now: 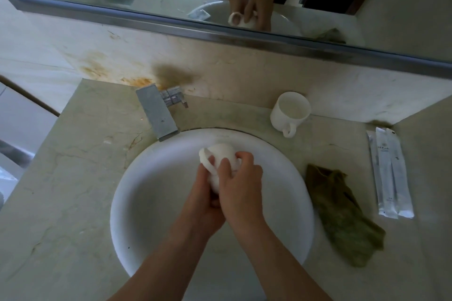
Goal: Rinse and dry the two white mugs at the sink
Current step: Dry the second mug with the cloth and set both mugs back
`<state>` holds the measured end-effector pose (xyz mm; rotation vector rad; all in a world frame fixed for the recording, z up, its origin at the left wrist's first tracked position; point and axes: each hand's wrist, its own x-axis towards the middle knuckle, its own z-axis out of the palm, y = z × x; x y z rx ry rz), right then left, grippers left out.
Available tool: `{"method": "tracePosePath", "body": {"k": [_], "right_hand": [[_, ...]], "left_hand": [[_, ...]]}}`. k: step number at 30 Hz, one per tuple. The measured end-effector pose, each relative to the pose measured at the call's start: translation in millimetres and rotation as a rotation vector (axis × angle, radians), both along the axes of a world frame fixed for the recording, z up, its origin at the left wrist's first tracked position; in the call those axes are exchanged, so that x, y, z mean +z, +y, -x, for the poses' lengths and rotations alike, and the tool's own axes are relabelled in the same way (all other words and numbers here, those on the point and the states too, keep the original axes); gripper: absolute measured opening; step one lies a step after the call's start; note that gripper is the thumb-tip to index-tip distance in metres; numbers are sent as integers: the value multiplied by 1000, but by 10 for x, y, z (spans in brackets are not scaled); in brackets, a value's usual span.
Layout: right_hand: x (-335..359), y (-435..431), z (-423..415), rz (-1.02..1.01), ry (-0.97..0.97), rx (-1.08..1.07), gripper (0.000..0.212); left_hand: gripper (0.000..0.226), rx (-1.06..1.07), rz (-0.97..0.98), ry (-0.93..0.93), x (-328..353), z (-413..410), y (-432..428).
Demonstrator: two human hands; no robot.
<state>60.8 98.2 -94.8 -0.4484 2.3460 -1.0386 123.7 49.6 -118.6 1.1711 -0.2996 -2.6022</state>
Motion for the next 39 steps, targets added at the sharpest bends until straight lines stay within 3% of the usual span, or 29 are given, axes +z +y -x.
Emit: {"method": "tracePosePath", "body": {"k": [5, 7, 9, 12, 14, 16, 24, 39], "right_hand": [[0, 180, 205, -203, 93, 241, 48], [26, 342, 331, -235, 144, 233, 45], [48, 602, 513, -353, 369, 143, 44], [-5, 1020, 838, -545, 647, -21, 53], [-89, 1203, 1020, -739, 600, -66, 67], [-190, 1306, 1119, -857, 504, -34, 77], [-463, 1419, 1245, -482, 449, 60, 39], [-451, 1363, 1293, -333, 450, 70, 36]], "left_hand": [[69, -47, -37, -74, -84, 5, -30], [50, -43, -26, -144, -96, 13, -36], [40, -73, 19, -241, -117, 30, -35], [54, -283, 291, -470, -173, 82, -30], [77, -362, 506, -647, -189, 114, -41], [80, -430, 686, -707, -176, 109, -63], [74, -495, 817, -531, -186, 60, -168], [82, -608, 985, -424, -141, 243, -83]]}}
